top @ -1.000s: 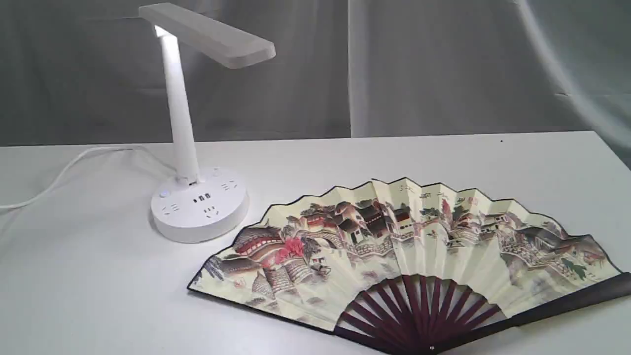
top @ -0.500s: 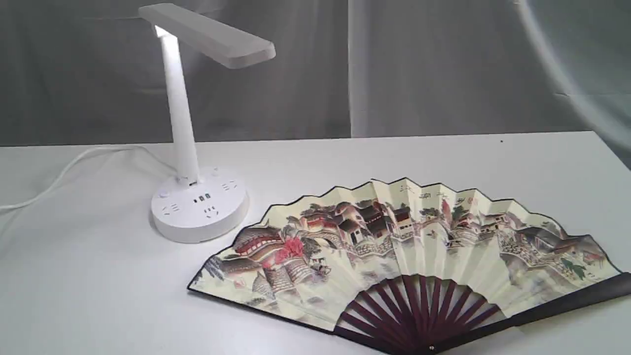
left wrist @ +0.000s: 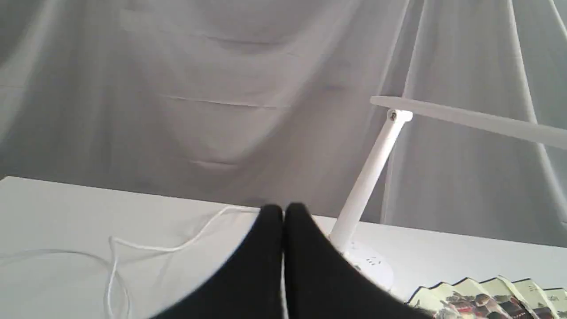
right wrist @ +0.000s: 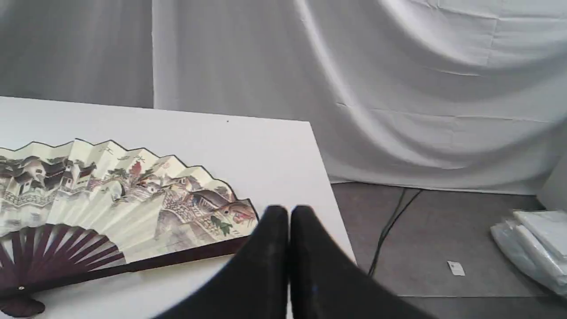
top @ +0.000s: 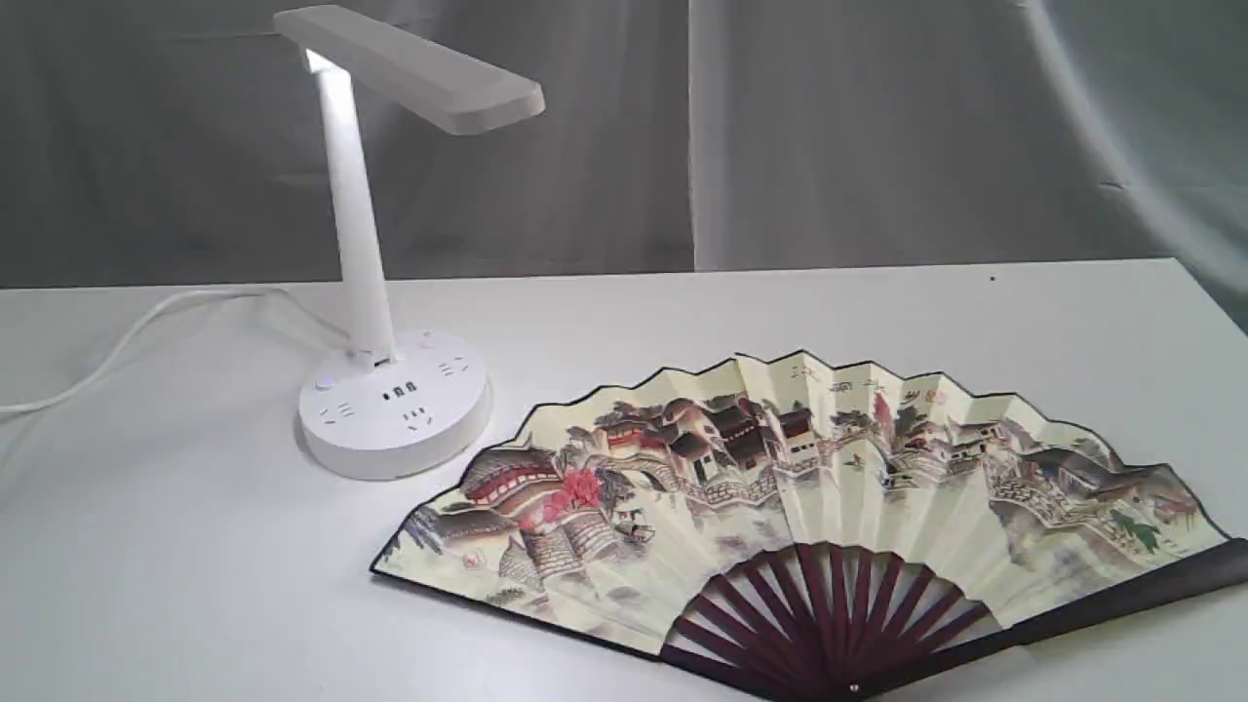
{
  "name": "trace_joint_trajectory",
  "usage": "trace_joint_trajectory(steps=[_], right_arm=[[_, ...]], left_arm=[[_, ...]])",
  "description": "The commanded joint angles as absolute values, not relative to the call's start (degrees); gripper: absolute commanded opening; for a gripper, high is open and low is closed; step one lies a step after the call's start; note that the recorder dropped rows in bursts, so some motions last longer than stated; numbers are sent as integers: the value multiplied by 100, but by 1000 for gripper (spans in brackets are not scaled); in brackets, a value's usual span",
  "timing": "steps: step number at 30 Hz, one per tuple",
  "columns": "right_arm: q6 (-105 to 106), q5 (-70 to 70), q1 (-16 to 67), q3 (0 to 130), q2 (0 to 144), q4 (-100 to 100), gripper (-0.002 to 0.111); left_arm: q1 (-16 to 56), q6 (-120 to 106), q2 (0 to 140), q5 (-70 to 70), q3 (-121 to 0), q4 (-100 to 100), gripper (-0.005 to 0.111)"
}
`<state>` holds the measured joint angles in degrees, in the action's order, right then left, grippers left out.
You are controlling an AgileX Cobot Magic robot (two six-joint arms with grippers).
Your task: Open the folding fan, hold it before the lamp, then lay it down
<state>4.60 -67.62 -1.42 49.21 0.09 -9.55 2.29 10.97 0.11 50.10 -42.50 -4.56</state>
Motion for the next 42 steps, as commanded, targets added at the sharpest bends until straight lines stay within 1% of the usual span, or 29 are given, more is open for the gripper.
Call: trace_joint_trajectory(steps=[1,6,11,18,20,30,33,39,41,42], right_arm=[[447,-6650,76,4898,0,-1039,0],[158,-6505,181,4898,0,-1017,0],[58,-5790,181,4524,0,-1000,0],[62,-4398,181,3298,0,-416,0],[62,-4047,181,2979,0,-250,0],[62,-1295,181,1098,0,-223,0],[43,-786,181,675,0,-223,0],[43,-610,181,0,0,-223,0],[173,-1191,181,0,0,-308,0],[199,-1227,181,0,0,-359,0]], left_arm=[[265,1191,0,4848,-4026,-404,0],[265,1191,0,4401,-3611,-357,0],[265,1191,0,3452,-2974,-389,0],[265,1191,0,1880,-1769,-378,0],[265,1191,0,1646,-1527,-340,0],[265,1191,0,634,-652,-340,0],[265,1191,0,367,-454,-354,0],[265,1191,0,105,-9,-354,0],[265,1191,0,68,0,-354,0],[265,1191,0,319,0,-354,0]])
